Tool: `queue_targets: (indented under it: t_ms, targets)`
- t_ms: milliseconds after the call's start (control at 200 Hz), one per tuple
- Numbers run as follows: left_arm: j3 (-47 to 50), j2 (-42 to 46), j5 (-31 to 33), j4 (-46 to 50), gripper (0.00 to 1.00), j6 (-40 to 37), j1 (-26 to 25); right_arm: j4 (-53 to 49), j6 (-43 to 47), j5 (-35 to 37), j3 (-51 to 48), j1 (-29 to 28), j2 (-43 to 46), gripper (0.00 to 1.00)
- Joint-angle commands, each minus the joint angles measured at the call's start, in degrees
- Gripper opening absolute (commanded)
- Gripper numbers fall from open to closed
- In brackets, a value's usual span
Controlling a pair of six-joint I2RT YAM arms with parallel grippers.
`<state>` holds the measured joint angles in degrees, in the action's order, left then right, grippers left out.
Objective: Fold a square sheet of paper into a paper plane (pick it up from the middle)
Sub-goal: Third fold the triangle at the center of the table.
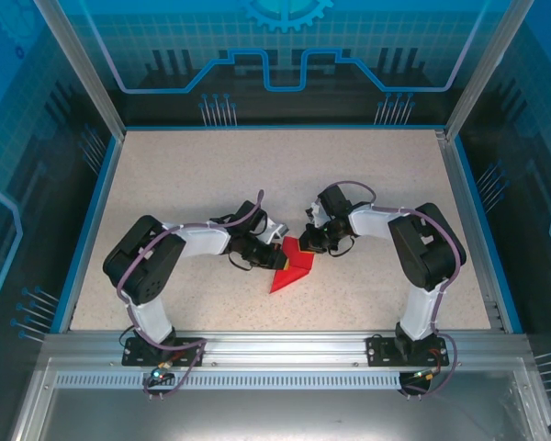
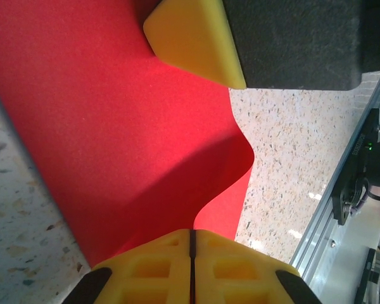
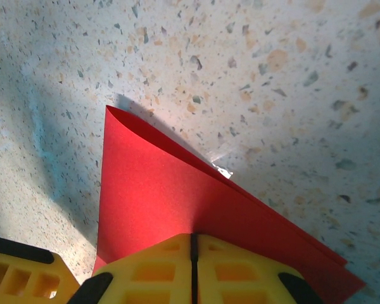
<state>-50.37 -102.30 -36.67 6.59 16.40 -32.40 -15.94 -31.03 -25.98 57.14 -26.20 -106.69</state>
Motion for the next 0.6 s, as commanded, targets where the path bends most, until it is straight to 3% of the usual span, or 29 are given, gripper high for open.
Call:
queue_targets:
  t_ms: [0, 595]
  targets:
    - [-0.99, -0.84, 0.36, 1.22, 0.09, -1.67, 0.23, -1.99, 0.09, 0.18, 0.58, 0.36, -1.80, 0.08]
    - [0.86, -3.42, -0.22, -4.66, 0.12, 1.95, 0.18, -1.73, 1.21, -0.10, 1.18, 0.80, -2.61, 0.08]
